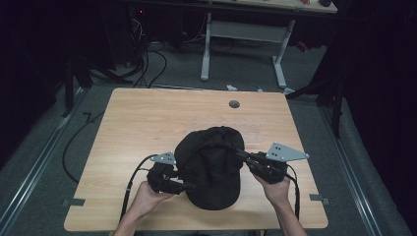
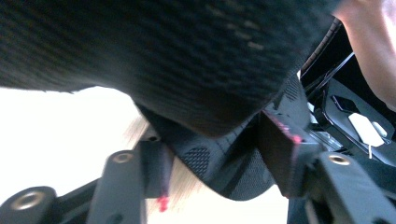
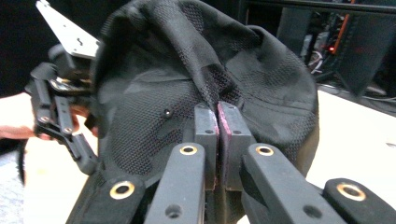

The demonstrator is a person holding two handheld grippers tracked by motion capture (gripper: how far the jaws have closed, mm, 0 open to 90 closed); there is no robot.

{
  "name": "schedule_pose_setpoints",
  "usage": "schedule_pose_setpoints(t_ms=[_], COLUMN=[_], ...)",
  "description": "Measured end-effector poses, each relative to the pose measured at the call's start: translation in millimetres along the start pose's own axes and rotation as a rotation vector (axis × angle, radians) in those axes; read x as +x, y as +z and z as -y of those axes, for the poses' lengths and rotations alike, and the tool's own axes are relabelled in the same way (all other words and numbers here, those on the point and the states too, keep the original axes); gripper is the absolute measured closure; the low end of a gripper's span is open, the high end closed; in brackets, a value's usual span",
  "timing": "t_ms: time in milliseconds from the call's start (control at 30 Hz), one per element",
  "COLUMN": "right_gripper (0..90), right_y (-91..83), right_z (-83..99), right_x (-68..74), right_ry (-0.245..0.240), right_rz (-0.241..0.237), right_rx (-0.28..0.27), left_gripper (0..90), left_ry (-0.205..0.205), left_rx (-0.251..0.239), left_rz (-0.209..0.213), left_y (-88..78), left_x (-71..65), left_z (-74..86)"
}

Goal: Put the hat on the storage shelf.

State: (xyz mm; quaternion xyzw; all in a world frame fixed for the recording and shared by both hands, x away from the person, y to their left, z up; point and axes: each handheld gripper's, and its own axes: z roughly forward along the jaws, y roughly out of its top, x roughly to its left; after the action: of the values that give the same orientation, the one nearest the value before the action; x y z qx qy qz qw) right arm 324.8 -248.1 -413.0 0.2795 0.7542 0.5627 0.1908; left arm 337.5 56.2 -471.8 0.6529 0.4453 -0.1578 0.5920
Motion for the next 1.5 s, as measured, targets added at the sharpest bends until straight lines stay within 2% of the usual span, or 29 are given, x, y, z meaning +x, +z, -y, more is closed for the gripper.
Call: schedule_pose_setpoints(t_ms=[67, 167, 200, 267, 333, 367, 400, 567, 600, 633, 667, 700, 733, 800, 867, 967, 1000, 1033, 1067, 1100, 1167, 1200, 1333, 1367, 1400, 1433, 1467, 1500], right_gripper=[87.7, 87.3, 87.3, 86.3, 85.7, 84.2, 84.2, 80.5, 74.4, 74.4, 63.9, 63.9, 56.1, 52.6, 46.0, 44.4, 42.8, 42.4, 42.4, 40.8, 40.2, 39.8, 38.3, 38.3, 37.3, 37.2, 37.2, 37.0], right_y=[1.8, 3.0, 3.0, 4.3, 4.8, 5.5, 5.5, 7.4, 6.8, 6.8, 6.9, 6.9, 5.9, 4.9, 0.3, -2.6, -3.5, -3.4, -3.4, -2.4, -1.9, -2.0, -2.8, -2.8, -2.5, -2.1, -2.1, -1.4], right_z=[-2.7, -4.3, -4.3, -3.8, -3.3, -2.6, -2.6, -2.1, -1.8, -1.8, -0.7, -0.7, 2.7, 5.0, 13.4, 20.3, 28.8, 34.1, 34.1, 45.9, 58.3, 64.0, 83.7, 83.7, 91.1, 94.4, 94.4, 97.4], right_x=[-1.0, -3.2, -3.2, -5.8, -6.7, -8.4, -8.4, -11.4, -12.5, -12.5, -13.9, -13.9, -17.1, -19.1, -24.7, -26.9, -28.9, -30.4, -30.4, -35.1, -40.4, -42.5, -50.2, -50.2, -53.1, -53.5, -53.5, -53.8], right_ry=[-0.017, -0.018, -0.018, -0.006, -0.003, 0.004, 0.004, 0.027, 0.042, 0.042, 0.057, 0.057, 0.080, 0.098, 0.151, 0.156, 0.148, 0.148, 0.148, 0.182, 0.225, 0.238, 0.267, 0.267, 0.265, 0.260, 0.260, 0.253], right_rz=[0.017, 0.027, 0.027, 0.038, 0.041, 0.049, 0.049, 0.060, 0.069, 0.069, 0.077, 0.077, 0.077, 0.073, 0.079, 0.108, 0.145, 0.162, 0.162, 0.163, 0.163, 0.176, 0.254, 0.254, 0.303, 0.330, 0.330, 0.354], right_rx=[0.010, 0.011, 0.011, 0.018, 0.017, 0.018, 0.018, 0.024, 0.025, 0.025, 0.035, 0.035, 0.028, 0.023, 0.029, 0.043, 0.083, 0.109, 0.109, 0.151, 0.177, 0.195, 0.259, 0.259, 0.298, 0.316, 0.316, 0.335], left_gripper=[57.6, 65.0, 65.0, 73.6, 76.9, 83.1, 84.7, 85.8, 85.9, 85.9, 86.0, 86.0, 86.0, 86.1, 86.0, 86.0, 86.0, 86.0, 86.0, 85.9, 85.9, 85.9, 86.0, 85.9, 85.9, 85.9, 85.9, 85.9], left_ry=[-0.021, -0.026, -0.035, -0.044, -0.044, -0.037, -0.037, -0.015, -0.009, -0.004, 0.004, 0.004, 0.013, 0.014, 0.023, 0.024, 0.023, 0.017, 0.017, 0.021, 0.018, 0.028, 0.035, 0.035, 0.035, 0.036, 0.039, 0.040], left_rx=[-0.006, -0.001, -0.001, 0.014, 0.018, 0.024, 0.024, 0.020, 0.012, 0.004, -0.010, -0.010, -0.018, -0.020, -0.029, -0.040, -0.047, -0.065, -0.065, -0.083, -0.097, -0.127, -0.168, -0.168, -0.179, -0.187, -0.194, -0.203], left_rz=[0.019, 0.038, 0.050, 0.090, 0.100, 0.121, 0.121, 0.144, 0.145, 0.141, 0.134, 0.134, 0.134, 0.133, 0.128, 0.121, 0.116, 0.109, 0.109, 0.103, 0.101, 0.090, 0.070, 0.070, 0.061, 0.053, 0.046, 0.040], left_y=[-3.1, -5.9, -7.1, -10.5, -11.1, -12.4, -12.4, -15.5, -16.7, -17.3, -19.5, -19.5, -22.1, -23.3, -26.2, -27.3, -27.7, -28.5, -28.5, -29.3, -29.6, -30.4, -32.2, -32.2, -32.3, -32.5, -32.8, -33.1], left_x=[-1.9, -3.2, -4.3, -7.6, -9.0, -12.8, -12.8, -21.4, -22.2, -22.7, -24.0, -24.0, -25.4, -26.3, -27.7, -27.7, -27.5, -27.7, -27.7, -27.7, -28.1, -28.6, -28.8, -28.8, -29.1, -29.2, -29.1, -29.1], left_z=[-1.7, -2.3, -2.6, -2.6, -2.2, -1.3, -1.3, 0.8, 0.8, 0.7, 0.4, 0.4, 0.8, 1.1, 1.6, 1.2, 0.8, -0.2, -0.2, -1.2, -1.7, -2.7, -5.6, -5.6, -6.3, -7.1, -7.8, -8.8])
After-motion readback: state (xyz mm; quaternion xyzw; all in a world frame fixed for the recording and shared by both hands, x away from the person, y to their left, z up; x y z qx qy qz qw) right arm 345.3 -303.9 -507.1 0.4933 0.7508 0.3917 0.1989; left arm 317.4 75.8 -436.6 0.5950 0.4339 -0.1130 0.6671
